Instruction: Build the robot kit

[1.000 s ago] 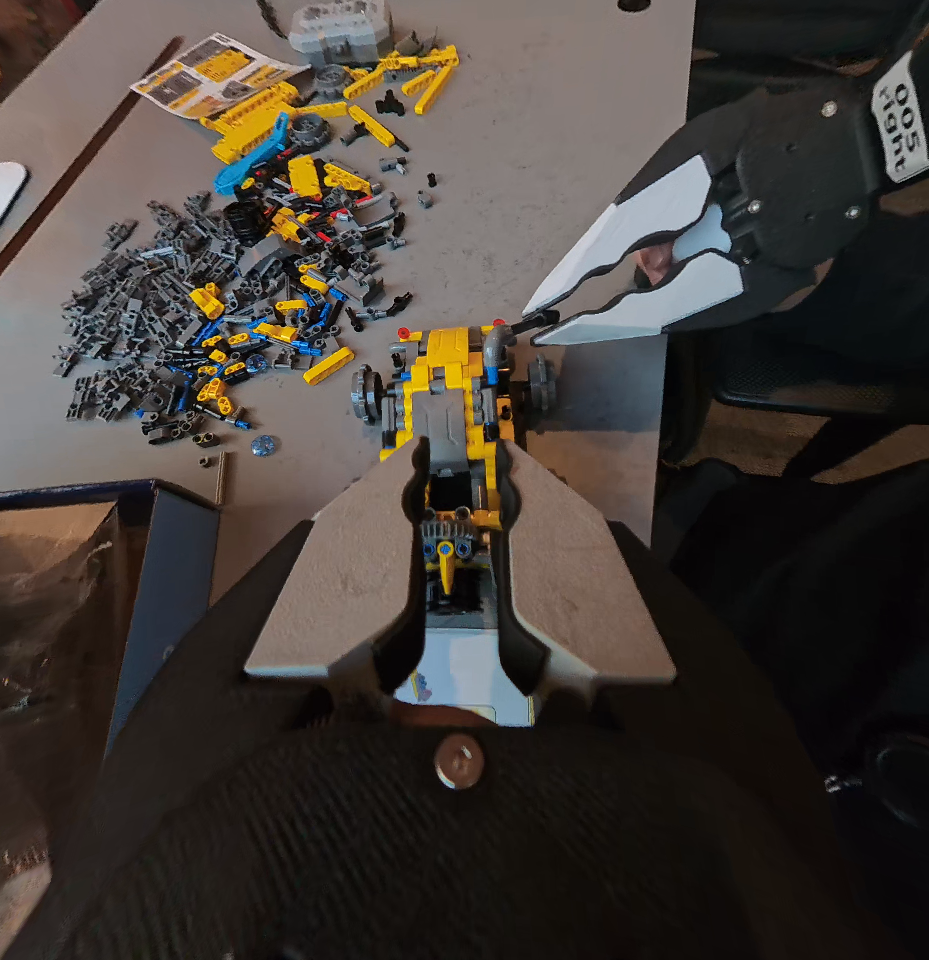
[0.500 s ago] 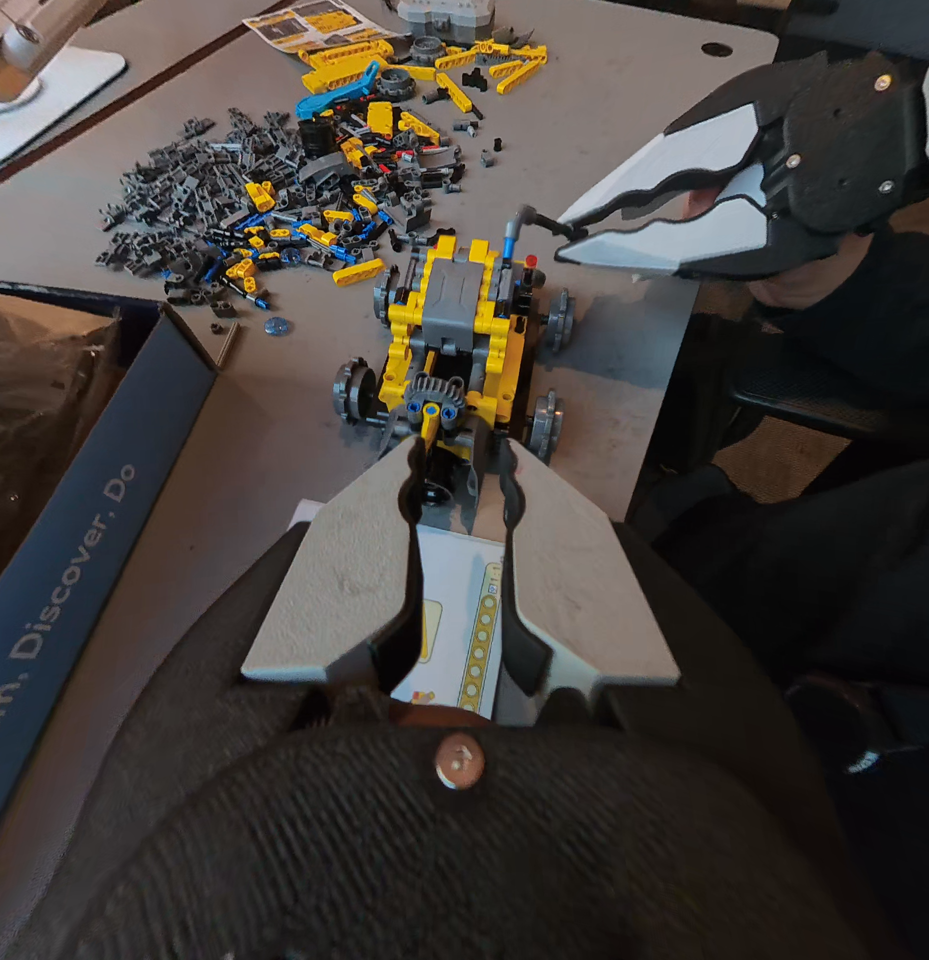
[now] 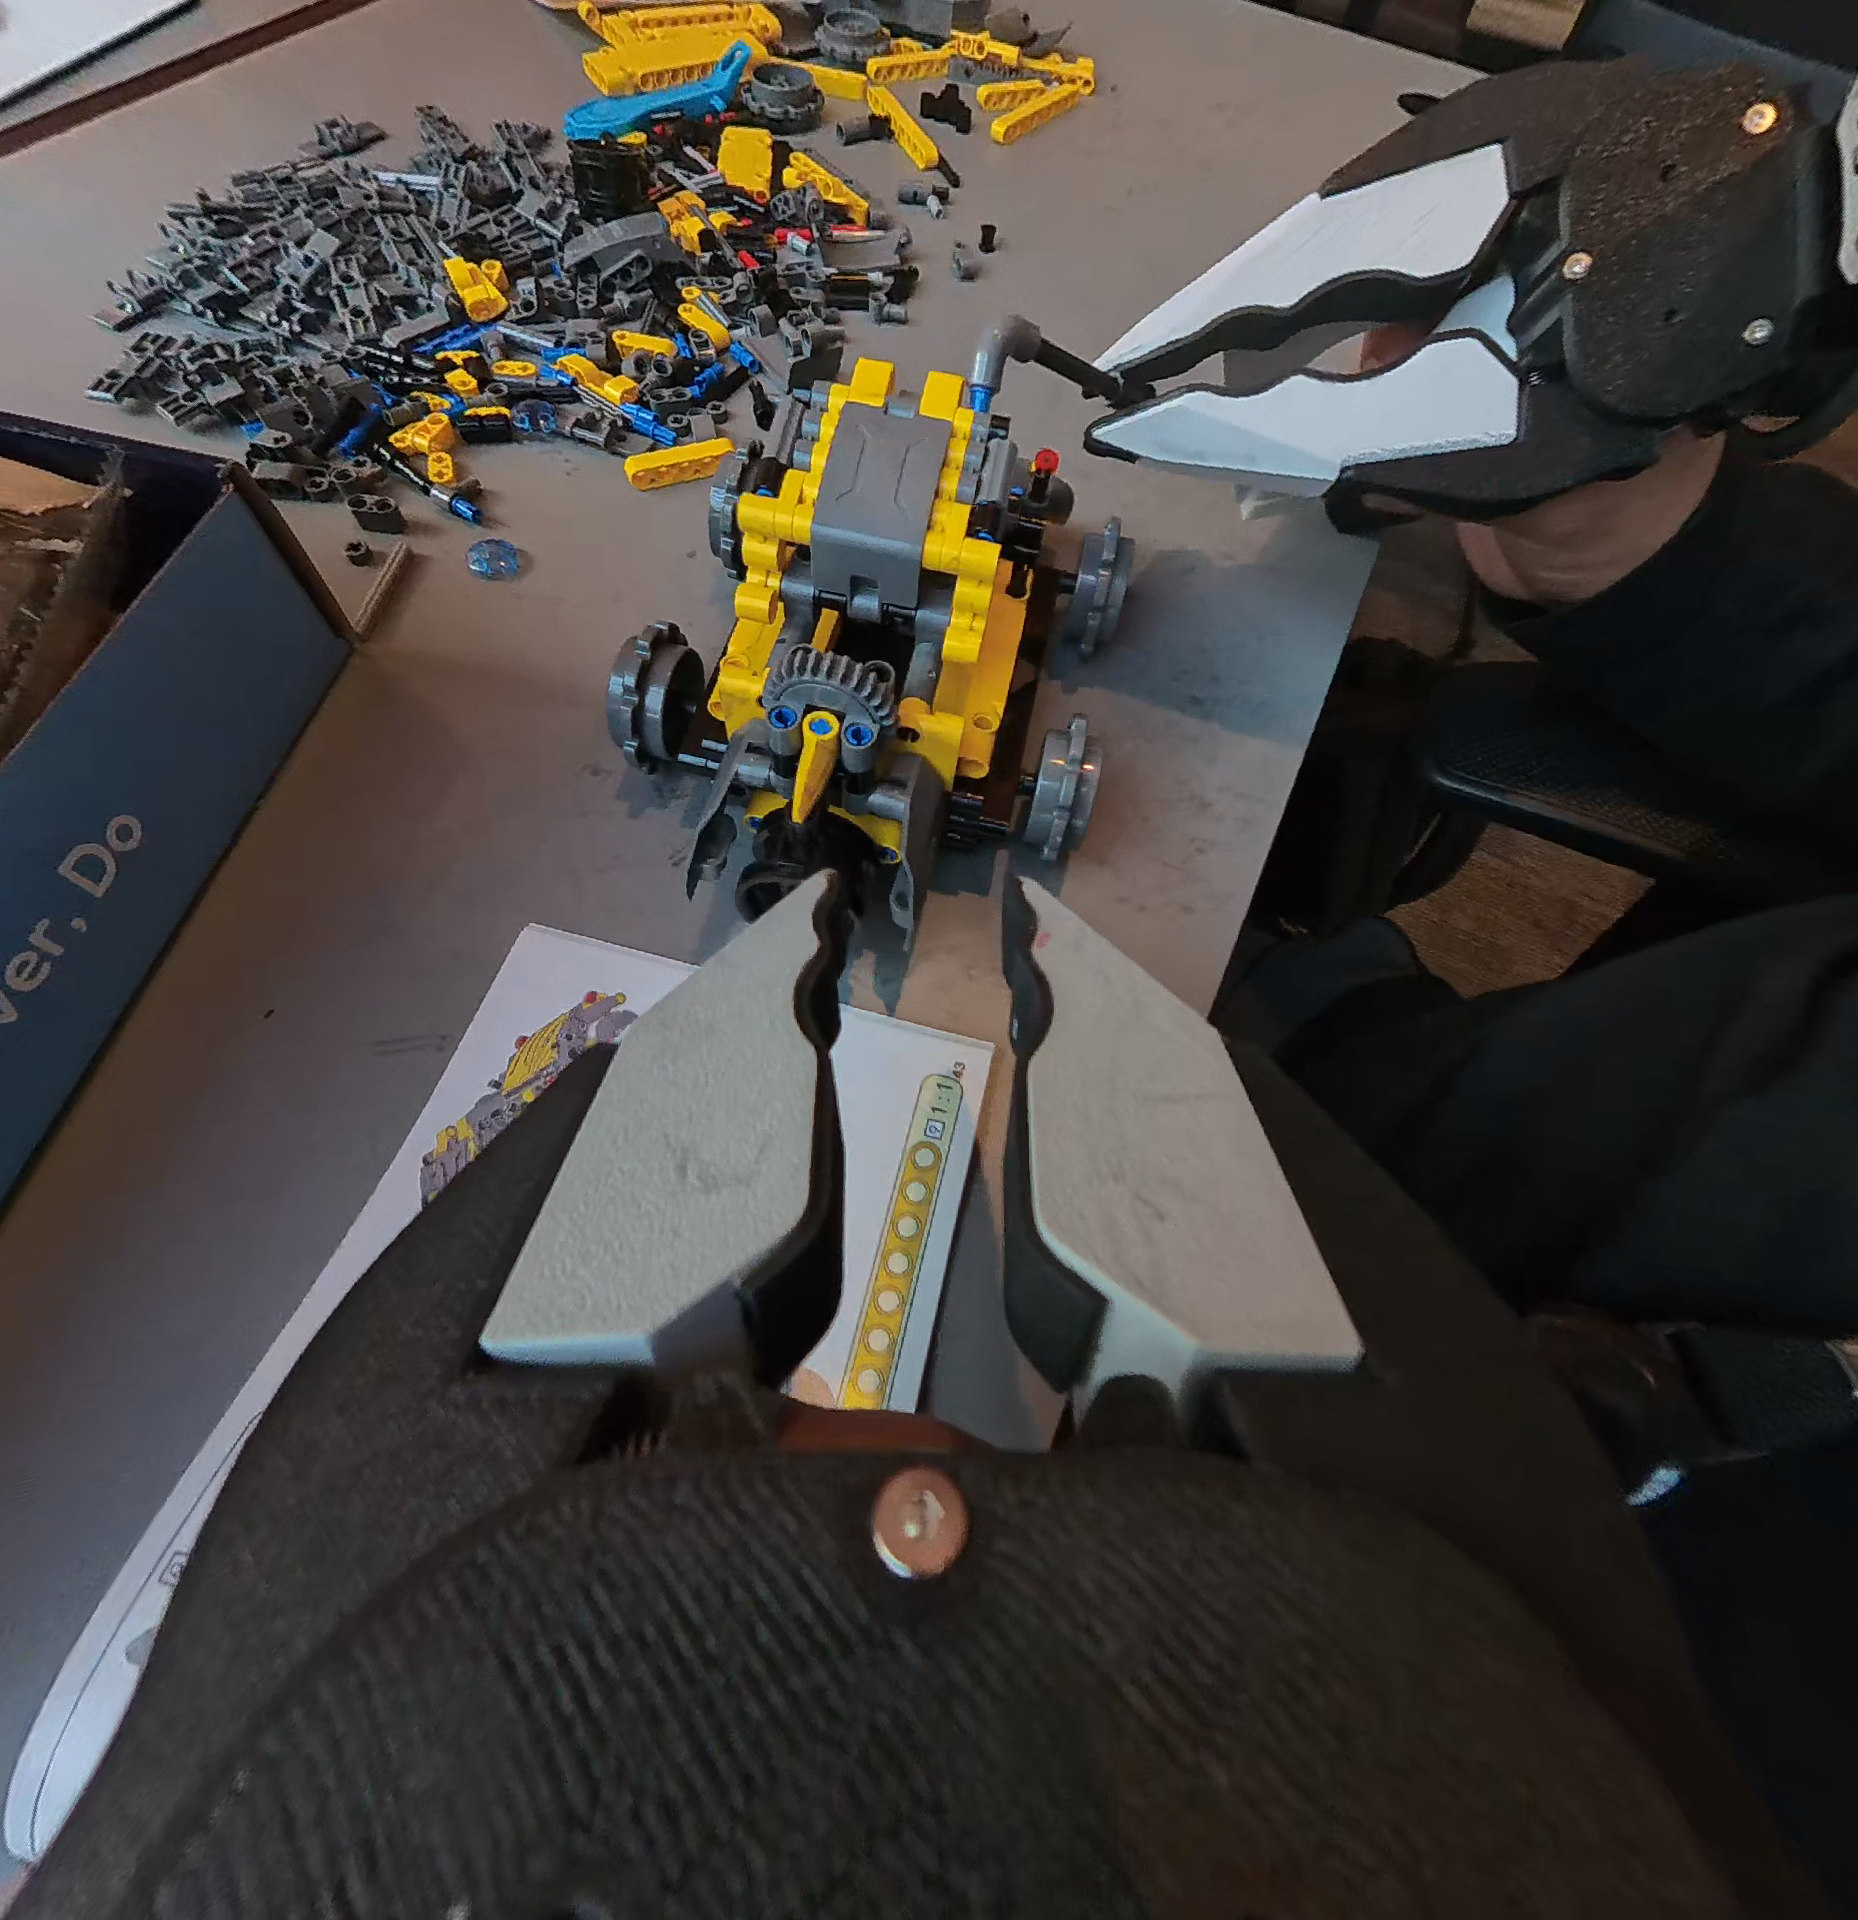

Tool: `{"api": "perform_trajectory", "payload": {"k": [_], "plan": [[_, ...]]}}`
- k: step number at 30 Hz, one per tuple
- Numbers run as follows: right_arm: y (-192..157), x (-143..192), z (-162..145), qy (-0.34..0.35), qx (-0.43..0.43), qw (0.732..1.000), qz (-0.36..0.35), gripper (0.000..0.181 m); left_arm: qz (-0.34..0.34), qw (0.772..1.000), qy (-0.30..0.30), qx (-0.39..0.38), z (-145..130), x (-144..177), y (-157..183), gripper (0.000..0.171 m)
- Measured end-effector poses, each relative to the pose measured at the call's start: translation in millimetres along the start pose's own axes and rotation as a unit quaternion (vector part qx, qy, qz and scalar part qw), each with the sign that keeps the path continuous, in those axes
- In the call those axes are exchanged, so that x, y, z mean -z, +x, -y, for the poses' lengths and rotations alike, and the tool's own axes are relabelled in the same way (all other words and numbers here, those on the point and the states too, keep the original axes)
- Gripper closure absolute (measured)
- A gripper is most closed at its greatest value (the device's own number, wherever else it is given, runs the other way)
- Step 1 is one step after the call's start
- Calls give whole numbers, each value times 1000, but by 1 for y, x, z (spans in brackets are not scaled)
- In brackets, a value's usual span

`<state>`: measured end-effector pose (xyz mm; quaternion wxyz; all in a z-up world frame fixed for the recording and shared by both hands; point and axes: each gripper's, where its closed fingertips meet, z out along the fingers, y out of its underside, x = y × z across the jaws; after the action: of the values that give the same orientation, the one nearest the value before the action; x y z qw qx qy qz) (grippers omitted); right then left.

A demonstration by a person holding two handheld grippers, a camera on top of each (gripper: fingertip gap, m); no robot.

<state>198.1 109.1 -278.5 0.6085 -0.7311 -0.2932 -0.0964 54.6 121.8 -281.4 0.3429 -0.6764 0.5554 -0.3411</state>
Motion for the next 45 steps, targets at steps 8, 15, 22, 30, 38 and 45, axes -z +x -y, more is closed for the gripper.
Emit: {"api": "perform_trajectory", "payload": {"k": [8, 15, 22, 30, 38, 45], "plan": [[4, 4, 6, 19, -10, 1000, -9, 174, -5, 1000, 0, 4, -3, 2, 4, 145], [-10, 16, 41, 87, 42, 995, -7, 174, -25, 999, 28, -36, 27, -1, 19, 145], [-46, 23, 65, 121, 123, 985, 15, 174, -80, 989, 33, -119, 57, -13, 45, 148], [-68, 24, 60, 116, 152, 980, 48, 174, -42, 998, 40, -21, 12, -22, 67, 118], [-96, 9, 84, 119, 204, 971, 34, 174, 16, 992, 99, 70, -29, 16, 53, 123], [-124, -8, 97, 108, 243, 960, 84, 174, 30, 983, 142, 113, -52, 43, 46, 134]]}}
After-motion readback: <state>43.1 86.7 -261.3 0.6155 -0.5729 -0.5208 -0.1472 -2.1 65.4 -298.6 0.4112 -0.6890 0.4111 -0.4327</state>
